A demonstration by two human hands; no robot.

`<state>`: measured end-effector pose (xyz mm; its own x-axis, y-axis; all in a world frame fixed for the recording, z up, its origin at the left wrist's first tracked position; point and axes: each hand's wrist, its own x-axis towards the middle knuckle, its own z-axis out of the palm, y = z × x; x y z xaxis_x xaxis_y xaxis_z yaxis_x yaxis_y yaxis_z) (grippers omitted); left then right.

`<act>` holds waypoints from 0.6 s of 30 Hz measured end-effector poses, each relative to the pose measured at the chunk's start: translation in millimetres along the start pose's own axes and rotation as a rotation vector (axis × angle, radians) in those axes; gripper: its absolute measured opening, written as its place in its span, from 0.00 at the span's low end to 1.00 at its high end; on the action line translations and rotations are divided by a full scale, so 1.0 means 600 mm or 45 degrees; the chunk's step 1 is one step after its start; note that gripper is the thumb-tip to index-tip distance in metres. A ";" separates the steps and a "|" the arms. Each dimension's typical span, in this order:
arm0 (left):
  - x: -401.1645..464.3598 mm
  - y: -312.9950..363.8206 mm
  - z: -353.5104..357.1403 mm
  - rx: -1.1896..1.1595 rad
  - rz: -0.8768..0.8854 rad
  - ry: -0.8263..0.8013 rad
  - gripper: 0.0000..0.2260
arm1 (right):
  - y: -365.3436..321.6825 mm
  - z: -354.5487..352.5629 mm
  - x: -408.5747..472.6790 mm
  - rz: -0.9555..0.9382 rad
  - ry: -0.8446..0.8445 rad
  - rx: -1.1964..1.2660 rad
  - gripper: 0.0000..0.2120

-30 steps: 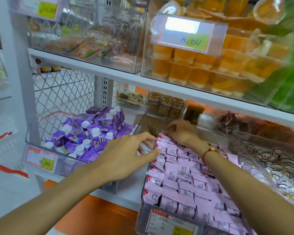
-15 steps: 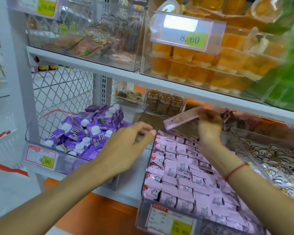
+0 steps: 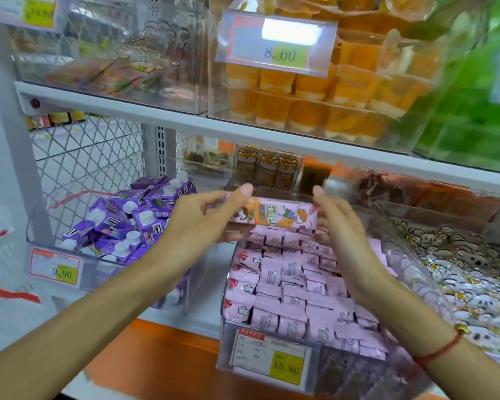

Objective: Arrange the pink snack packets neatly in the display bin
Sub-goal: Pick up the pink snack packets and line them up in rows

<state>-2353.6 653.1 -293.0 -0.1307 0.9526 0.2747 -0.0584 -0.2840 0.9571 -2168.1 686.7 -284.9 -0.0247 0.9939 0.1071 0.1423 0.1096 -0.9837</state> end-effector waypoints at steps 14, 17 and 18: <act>0.002 -0.010 0.003 -0.098 -0.055 0.022 0.14 | 0.006 0.030 -0.030 -0.420 -0.090 -0.150 0.34; 0.002 -0.016 0.005 0.104 0.103 -0.058 0.16 | 0.008 0.030 -0.025 -0.330 -0.102 0.277 0.30; 0.003 -0.016 0.002 0.189 0.161 -0.077 0.16 | 0.006 0.029 -0.022 -0.341 -0.106 0.317 0.28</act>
<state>-2351.9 657.9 -301.6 -0.0677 0.9165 0.3942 0.1014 -0.3868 0.9166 -2184.8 673.8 -292.7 -0.1107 0.9249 0.3636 -0.1248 0.3500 -0.9284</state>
